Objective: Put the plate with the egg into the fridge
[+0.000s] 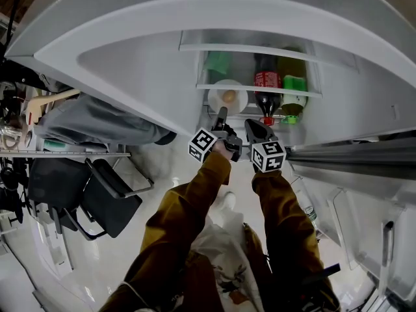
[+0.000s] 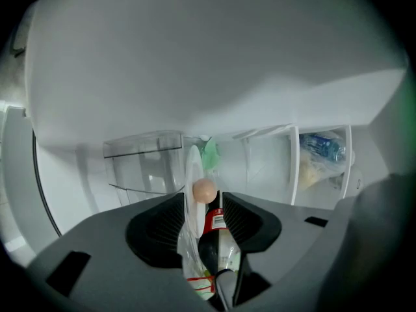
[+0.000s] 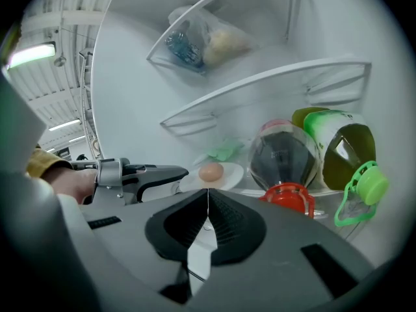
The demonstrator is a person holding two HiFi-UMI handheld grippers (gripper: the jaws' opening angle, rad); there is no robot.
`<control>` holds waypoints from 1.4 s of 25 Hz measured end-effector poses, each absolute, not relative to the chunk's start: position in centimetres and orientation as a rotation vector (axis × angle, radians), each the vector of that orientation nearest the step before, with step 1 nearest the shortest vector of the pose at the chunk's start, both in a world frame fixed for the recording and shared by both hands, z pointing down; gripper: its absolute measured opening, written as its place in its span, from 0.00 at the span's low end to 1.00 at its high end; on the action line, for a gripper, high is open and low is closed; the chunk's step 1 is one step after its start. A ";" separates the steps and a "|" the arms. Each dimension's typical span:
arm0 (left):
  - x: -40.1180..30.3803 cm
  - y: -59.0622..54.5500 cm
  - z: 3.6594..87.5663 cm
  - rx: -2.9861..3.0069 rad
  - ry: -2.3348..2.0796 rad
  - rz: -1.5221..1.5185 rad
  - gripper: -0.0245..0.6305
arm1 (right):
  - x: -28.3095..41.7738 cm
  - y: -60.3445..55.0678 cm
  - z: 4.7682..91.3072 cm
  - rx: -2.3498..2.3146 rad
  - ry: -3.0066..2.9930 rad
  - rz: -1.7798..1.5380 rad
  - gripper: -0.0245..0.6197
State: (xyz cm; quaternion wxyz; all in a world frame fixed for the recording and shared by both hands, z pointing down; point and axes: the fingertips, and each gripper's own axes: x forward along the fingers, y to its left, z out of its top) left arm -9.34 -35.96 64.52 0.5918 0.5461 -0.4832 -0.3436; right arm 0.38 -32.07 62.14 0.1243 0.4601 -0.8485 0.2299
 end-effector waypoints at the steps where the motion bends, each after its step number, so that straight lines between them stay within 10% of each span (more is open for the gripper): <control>1: -9.4 -35.8 64.5 1.270 -1.121 -0.804 0.29 | 0.3 -32.1 62.1 1.342 -2.474 0.667 0.05; 18: -9.3 -34.6 65.7 1.228 -1.150 -0.768 0.08 | 0.5 -31.4 61.5 1.377 -2.467 0.659 0.05; 35: -9.1 -36.4 65.7 1.215 -1.165 -0.771 0.08 | 1.4 -30.9 60.6 1.394 -2.459 0.647 0.05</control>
